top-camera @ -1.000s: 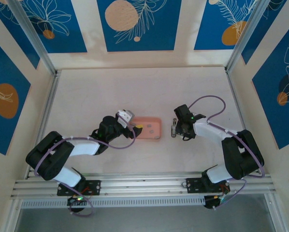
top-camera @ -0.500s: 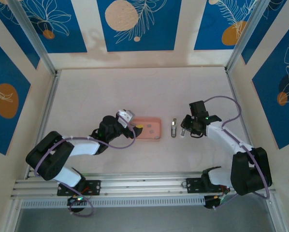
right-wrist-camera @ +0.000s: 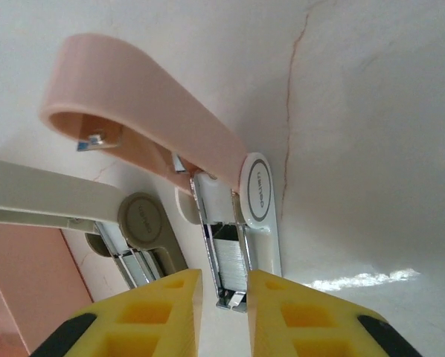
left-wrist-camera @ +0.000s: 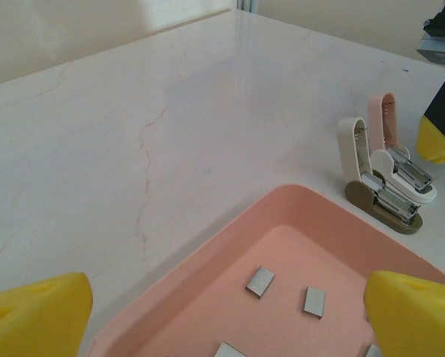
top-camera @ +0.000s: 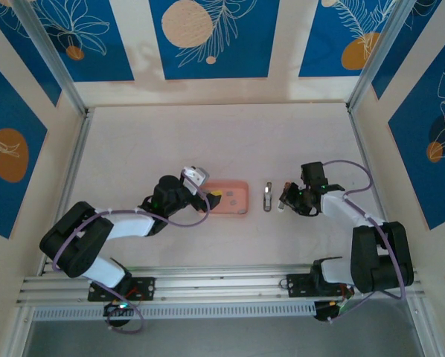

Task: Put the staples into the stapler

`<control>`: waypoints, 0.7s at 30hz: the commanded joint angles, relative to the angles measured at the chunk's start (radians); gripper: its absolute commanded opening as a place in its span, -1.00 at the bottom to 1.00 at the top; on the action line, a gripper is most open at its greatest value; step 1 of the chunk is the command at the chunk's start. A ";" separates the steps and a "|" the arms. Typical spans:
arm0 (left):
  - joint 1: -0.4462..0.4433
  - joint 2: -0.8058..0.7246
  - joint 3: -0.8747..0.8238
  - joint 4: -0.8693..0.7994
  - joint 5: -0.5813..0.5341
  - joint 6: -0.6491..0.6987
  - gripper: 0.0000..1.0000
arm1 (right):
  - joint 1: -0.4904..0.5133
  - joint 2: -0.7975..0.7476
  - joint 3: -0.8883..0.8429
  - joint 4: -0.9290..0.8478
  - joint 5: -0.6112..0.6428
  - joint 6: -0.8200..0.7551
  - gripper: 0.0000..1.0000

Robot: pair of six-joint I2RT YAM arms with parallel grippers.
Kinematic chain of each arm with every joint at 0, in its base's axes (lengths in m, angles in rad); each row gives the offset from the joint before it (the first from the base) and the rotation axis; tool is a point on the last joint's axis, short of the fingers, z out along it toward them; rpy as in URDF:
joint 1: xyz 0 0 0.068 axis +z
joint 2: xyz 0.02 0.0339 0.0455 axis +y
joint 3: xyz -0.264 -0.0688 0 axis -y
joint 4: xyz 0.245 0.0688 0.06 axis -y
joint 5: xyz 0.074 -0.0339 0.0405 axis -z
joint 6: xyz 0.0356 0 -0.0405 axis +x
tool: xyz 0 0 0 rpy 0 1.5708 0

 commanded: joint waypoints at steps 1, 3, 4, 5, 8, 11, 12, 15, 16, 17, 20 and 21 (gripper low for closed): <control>-0.007 0.012 0.027 0.000 0.021 -0.009 0.88 | -0.013 0.013 -0.015 0.016 -0.047 -0.004 -0.55; -0.007 0.014 0.028 -0.002 0.021 -0.011 0.87 | -0.014 0.020 -0.019 0.016 -0.049 -0.005 -0.56; -0.008 0.014 0.029 -0.002 0.022 -0.011 0.87 | -0.016 0.024 -0.022 0.016 -0.051 -0.004 -0.55; -0.007 0.016 0.030 -0.003 0.021 -0.011 0.87 | -0.018 0.029 -0.025 0.018 -0.054 -0.004 -0.56; -0.008 0.018 0.035 -0.005 0.025 -0.011 0.87 | -0.019 0.041 -0.030 0.030 -0.067 -0.002 -0.56; -0.007 0.020 0.035 -0.007 0.026 -0.010 0.87 | -0.019 0.047 -0.033 0.031 -0.068 0.000 -0.56; -0.006 0.020 0.035 -0.007 0.026 -0.010 0.88 | -0.020 0.050 -0.033 0.026 -0.067 0.000 -0.57; -0.008 0.020 0.037 -0.008 0.026 -0.010 0.88 | -0.021 0.057 -0.030 0.007 -0.060 0.000 -0.63; -0.008 0.019 0.037 -0.010 0.026 -0.010 0.87 | -0.021 0.059 -0.029 0.003 -0.062 0.000 -0.66; -0.006 0.017 0.037 -0.011 0.026 -0.010 0.87 | -0.021 0.060 -0.030 -0.001 -0.063 0.000 -0.67; -0.007 0.013 0.041 -0.022 0.026 -0.010 0.87 | -0.018 0.053 -0.024 -0.014 -0.064 -0.001 -0.68; -0.006 0.010 0.045 -0.029 0.026 -0.008 0.87 | -0.015 0.047 -0.021 -0.019 -0.065 -0.003 -0.67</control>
